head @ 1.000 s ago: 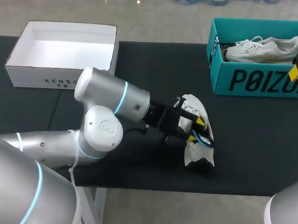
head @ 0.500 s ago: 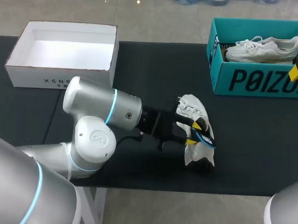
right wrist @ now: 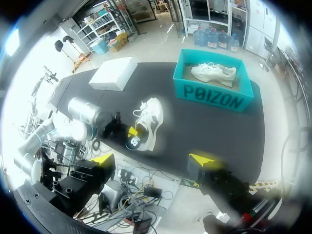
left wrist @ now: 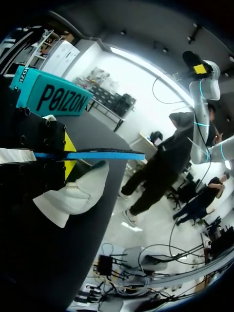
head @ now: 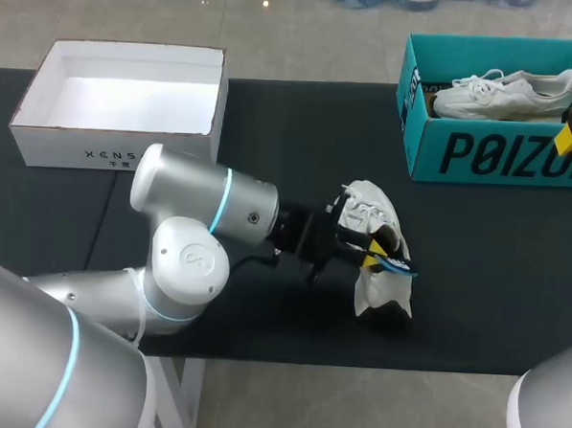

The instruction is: Take the shoe out of the shoebox, open the shoe tongue, remove and reinsert the insole, then place the shoe into the shoebox

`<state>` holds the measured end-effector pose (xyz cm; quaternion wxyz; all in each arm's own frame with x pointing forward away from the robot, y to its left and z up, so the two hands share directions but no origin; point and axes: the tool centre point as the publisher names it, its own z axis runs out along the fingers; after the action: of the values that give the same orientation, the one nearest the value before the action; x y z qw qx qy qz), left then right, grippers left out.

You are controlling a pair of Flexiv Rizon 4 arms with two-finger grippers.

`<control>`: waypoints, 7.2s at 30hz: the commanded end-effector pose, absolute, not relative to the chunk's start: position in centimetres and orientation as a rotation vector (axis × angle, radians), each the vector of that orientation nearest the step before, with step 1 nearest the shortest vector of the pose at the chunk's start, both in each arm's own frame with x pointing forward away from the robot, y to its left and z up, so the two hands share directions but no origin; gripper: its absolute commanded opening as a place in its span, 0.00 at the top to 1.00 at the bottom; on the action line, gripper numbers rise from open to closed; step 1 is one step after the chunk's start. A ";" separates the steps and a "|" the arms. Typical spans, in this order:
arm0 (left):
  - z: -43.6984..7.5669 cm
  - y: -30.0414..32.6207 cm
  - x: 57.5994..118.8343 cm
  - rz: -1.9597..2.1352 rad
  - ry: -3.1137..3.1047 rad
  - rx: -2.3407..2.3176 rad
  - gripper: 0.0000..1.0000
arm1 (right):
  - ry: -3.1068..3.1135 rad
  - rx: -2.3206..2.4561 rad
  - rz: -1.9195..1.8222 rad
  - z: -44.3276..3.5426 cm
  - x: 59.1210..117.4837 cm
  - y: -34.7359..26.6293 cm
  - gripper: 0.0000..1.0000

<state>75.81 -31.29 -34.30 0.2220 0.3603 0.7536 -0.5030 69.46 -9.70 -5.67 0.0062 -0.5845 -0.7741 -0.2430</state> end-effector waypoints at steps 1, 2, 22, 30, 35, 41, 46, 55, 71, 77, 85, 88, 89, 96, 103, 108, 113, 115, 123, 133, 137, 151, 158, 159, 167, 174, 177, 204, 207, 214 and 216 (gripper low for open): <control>-34.3 -32.2 76.7 -1.390 2.082 1.021 1.00 | -2.421 -1.829 -0.752 -5.6 69.7 -9.6 0.00; -34.3 -32.3 76.7 -1.387 2.080 1.030 1.00 | -2.421 -1.829 -0.752 -5.6 69.7 -9.6 0.00; -37.2 -31.6 78.8 -1.294 2.146 1.093 1.00 | -2.421 -1.829 -0.752 -5.6 69.7 -9.6 0.00; -35.2 -30.7 77.5 -1.312 2.103 1.041 0.53 | -2.421 -1.829 -0.752 -5.6 69.7 -9.6 0.00; -34.0 -30.5 76.9 -1.322 2.059 1.007 0.71 | -2.421 -1.829 -0.752 -5.6 69.7 -9.6 0.00; -33.7 -30.7 76.3 -1.328 2.047 1.004 0.79 | -2.421 -1.829 -0.752 -5.6 69.7 -9.6 0.00; -34.2 -30.9 76.0 -1.340 2.060 1.010 0.80 | -2.421 -1.829 -0.752 -5.6 69.7 -9.6 0.00; -33.8 -31.4 77.1 -1.341 2.048 1.041 1.00 | -2.421 -1.829 -0.752 -5.6 69.7 -9.6 0.00; -36.9 -30.8 79.9 -1.290 2.121 1.141 1.00 | -2.421 -1.829 -0.752 -5.6 69.7 -9.6 0.00; -37.1 -31.6 78.7 -1.332 2.115 1.142 0.53 | -2.421 -1.829 -0.752 -5.6 69.7 -9.6 0.00; -34.4 -29.9 78.1 -1.298 2.097 1.106 0.00 | -2.421 -1.829 -0.752 -5.6 69.7 -9.6 0.00; -32.9 -29.2 78.2 -1.275 2.087 1.100 0.00 | -2.421 -1.829 -0.752 -5.6 69.7 -9.6 0.00; -32.4 -29.0 78.3 -1.268 2.084 1.101 0.00 | -2.421 -1.829 -0.752 -5.6 69.7 -9.6 0.00; -30.1 -28.0 78.3 -1.248 2.109 1.124 0.00 | -2.421 -1.829 -0.752 -5.6 69.7 -9.6 0.00; -30.1 -28.3 78.7 -1.200 2.331 1.296 0.91 | -2.421 -1.829 -0.752 -5.6 69.7 -9.6 0.00; -30.8 -29.0 77.6 -0.979 2.591 1.535 1.00 | -2.421 -1.829 -0.752 -5.6 69.7 -9.6 0.00; -30.8 -30.0 75.9 -0.874 2.587 1.701 1.00 | -2.421 -1.829 -0.752 -5.6 69.7 -9.6 0.00; -31.2 -29.7 75.8 -0.863 2.595 1.708 1.00 | -2.421 -1.829 -0.752 -5.6 69.7 -9.6 0.00; -31.8 -28.6 76.1 -0.807 2.579 1.741 1.00 | -2.421 -1.829 -0.752 -5.6 69.7 -9.6 0.00; -33.1 -29.4 76.2 -0.783 2.551 1.865 1.00 | -2.421 -1.829 -0.752 -5.6 69.7 -9.6 0.00; -34.2 -29.6 75.7 -0.803 2.560 1.871 1.00 | -2.421 -1.829 -0.752 -5.6 69.7 -9.6 0.00; -36.7 -30.9 75.3 -0.814 2.576 1.928 1.00 | -2.421 -1.829 -0.752 -5.6 69.7 -9.6 0.00; -35.6 -30.9 75.5 -0.777 2.560 1.949 1.00 | -2.421 -1.829 -0.752 -5.6 69.7 -9.6 0.00; -35.3 -30.9 75.7 -0.756 2.557 1.964 1.00 | -2.421 -1.829 -0.752 -5.6 69.7 -9.6 0.00; -37.3 -32.6 76.4 -0.690 2.531 2.081 1.00 | -2.421 -1.829 -0.752 -5.6 69.7 -9.6 0.00; -40.3 -34.0 76.1 -0.692 2.508 2.087 1.00 | -2.421 -1.829 -0.752 -5.6 69.7 -9.6 0.00; -41.4 -34.2 75.6 -0.700 2.511 2.087 1.00 | -2.421 -1.829 -0.752 -5.6 69.7 -9.6 0.00; -35.9 -33.2 77.6 -0.334 2.299 2.177 1.00 | -2.421 -1.829 -0.752 -5.6 69.7 -9.6 0.00; -37.0 -33.6 77.5 -0.325 2.288 2.195 1.00 | -2.421 -1.829 -0.752 -5.6 69.7 -9.6 0.00; -40.1 -34.5 76.8 -0.330 2.274 2.218 1.00 | -2.421 -1.829 -0.752 -5.6 69.7 -9.6 0.00; -40.9 -34.4 76.5 -0.335 2.286 2.216 1.00 | -2.421 -1.829 -0.752 -5.6 69.7 -9.6 0.00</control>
<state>76.55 -33.65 -39.18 -0.0269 0.6927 0.7133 -0.1033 69.46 -9.70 -5.67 0.0062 -0.5845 -0.7741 -0.2430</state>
